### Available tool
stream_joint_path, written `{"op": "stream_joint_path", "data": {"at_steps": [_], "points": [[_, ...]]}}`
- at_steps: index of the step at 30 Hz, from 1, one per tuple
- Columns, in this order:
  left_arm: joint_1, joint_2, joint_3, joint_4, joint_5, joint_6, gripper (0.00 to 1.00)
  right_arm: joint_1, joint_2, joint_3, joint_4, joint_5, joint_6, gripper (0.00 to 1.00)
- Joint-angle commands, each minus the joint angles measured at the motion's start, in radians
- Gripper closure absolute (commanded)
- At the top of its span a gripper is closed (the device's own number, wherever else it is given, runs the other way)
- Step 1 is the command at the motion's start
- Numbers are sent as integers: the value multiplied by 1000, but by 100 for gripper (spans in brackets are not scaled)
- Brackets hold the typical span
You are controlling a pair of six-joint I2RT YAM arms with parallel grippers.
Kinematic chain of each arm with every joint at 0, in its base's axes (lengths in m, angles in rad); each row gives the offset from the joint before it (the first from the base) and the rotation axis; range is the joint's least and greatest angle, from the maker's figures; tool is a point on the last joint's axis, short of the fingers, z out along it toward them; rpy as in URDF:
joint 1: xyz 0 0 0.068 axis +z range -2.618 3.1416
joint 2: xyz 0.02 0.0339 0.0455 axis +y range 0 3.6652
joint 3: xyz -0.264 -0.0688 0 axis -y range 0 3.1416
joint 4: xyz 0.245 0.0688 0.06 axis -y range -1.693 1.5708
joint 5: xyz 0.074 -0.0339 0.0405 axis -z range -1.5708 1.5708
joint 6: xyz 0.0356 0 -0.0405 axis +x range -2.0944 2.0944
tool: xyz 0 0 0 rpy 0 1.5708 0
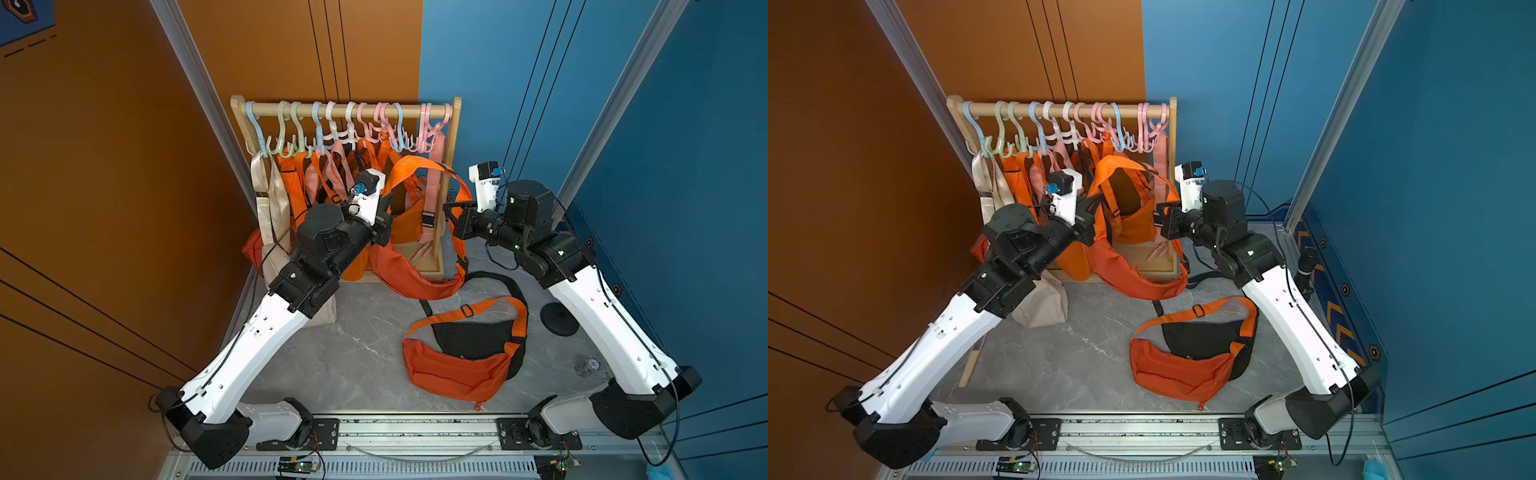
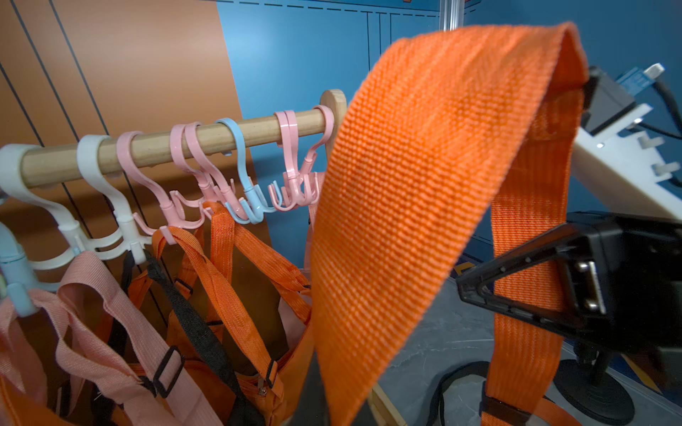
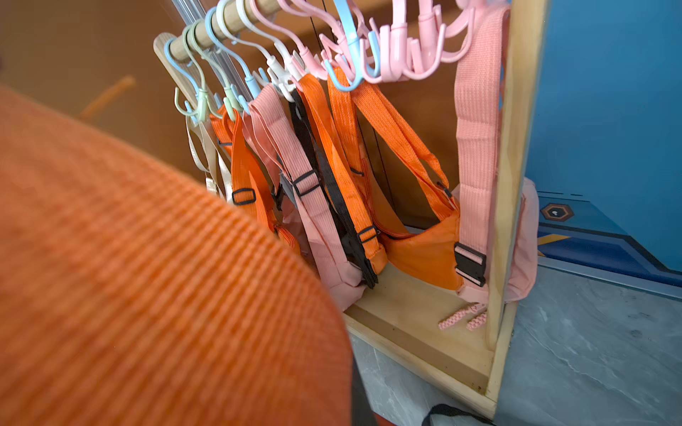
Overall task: Take the bag off the hook
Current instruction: Place the bag inside the bag.
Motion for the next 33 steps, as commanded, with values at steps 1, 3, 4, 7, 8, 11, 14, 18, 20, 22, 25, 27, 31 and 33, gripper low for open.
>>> {"op": "stream_joint_path", "data": {"at_steps": [1,3,4,7,8,11,14,18,20,22,25,27,31,33], "points": [[-44,-56,-34,-9,-59,46,100,9,-80,-67,10,44,-39,100],[-69,-88,-74,-9,-78,42,100,11,-129,-117,18,54,-38,100],[-79,-106,-95,-11,-87,34,100,13,-154,-142,22,56,-39,100],[-112,-158,-157,-26,-97,23,100,17,-223,-211,32,65,-37,100],[-126,-175,-173,-41,-97,27,100,18,-242,-226,30,69,-36,100],[-178,-237,-223,-93,-116,47,100,25,-317,-293,28,83,-29,100],[-222,-302,-263,-171,-133,51,100,27,-389,-353,24,99,-25,100],[-282,-401,-341,-225,-159,48,100,29,-472,-405,-12,96,-16,100],[-321,-451,-394,-229,-196,56,100,30,-509,-432,-28,91,-6,100],[-353,-490,-434,-244,-233,52,100,32,-547,-451,-48,93,0,100],[-406,-527,-456,-298,-271,26,100,32,-597,-460,-79,104,2,100],[-452,-551,-468,-320,-303,9,100,30,-625,-464,-93,110,5,100],[-547,-588,-474,-323,-382,-21,100,31,-662,-469,-116,119,4,100],[-596,-585,-470,-323,-407,-29,100,32,-669,-467,-122,121,5,100]]}}
